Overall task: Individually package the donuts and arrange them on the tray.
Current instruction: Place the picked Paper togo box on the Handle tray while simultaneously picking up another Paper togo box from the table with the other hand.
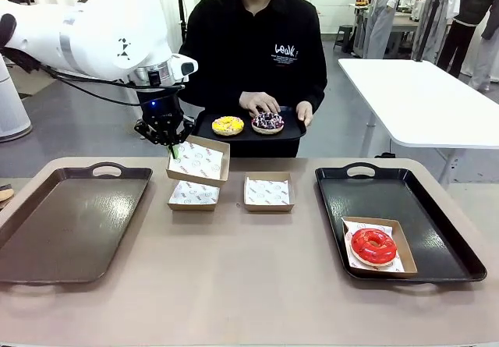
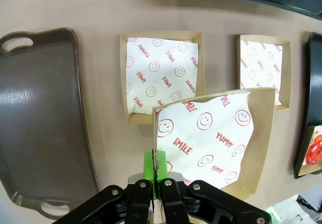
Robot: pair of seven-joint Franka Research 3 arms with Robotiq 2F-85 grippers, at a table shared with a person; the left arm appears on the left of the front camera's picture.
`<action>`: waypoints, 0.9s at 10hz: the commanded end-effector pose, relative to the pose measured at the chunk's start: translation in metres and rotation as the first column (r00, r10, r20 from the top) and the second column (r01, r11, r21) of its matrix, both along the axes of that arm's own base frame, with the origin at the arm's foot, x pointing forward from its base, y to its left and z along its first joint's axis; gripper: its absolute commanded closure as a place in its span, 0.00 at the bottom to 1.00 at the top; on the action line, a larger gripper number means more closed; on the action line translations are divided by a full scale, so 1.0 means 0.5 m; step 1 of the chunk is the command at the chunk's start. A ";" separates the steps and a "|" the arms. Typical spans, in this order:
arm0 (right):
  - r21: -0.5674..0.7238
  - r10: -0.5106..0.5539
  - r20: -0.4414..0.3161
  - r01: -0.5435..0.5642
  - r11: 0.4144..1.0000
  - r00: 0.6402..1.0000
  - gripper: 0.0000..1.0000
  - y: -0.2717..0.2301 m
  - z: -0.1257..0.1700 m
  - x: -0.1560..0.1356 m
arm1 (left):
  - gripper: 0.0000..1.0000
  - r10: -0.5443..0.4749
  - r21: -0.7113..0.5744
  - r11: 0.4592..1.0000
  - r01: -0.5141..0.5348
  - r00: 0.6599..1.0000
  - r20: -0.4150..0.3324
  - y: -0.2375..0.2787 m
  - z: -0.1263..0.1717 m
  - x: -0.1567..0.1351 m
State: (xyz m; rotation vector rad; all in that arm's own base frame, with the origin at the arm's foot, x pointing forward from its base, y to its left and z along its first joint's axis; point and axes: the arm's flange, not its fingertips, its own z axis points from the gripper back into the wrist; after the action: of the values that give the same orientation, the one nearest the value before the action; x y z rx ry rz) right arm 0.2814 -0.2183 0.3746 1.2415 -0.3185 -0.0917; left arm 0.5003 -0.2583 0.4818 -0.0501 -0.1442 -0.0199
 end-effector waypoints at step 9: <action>0.005 -0.004 -0.022 0.004 1.000 1.000 0.00 -0.001 -0.001 -0.002 | 1.00 0.015 -0.004 1.000 -0.015 1.000 0.001 0.004 0.001 -0.008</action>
State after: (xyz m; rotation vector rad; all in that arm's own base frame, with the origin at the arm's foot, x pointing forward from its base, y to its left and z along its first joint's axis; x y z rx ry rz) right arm 0.2809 -0.2187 0.3748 1.2309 -0.3136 -0.0985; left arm 0.5008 -0.2578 0.4819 -0.0506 -0.1438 -0.0179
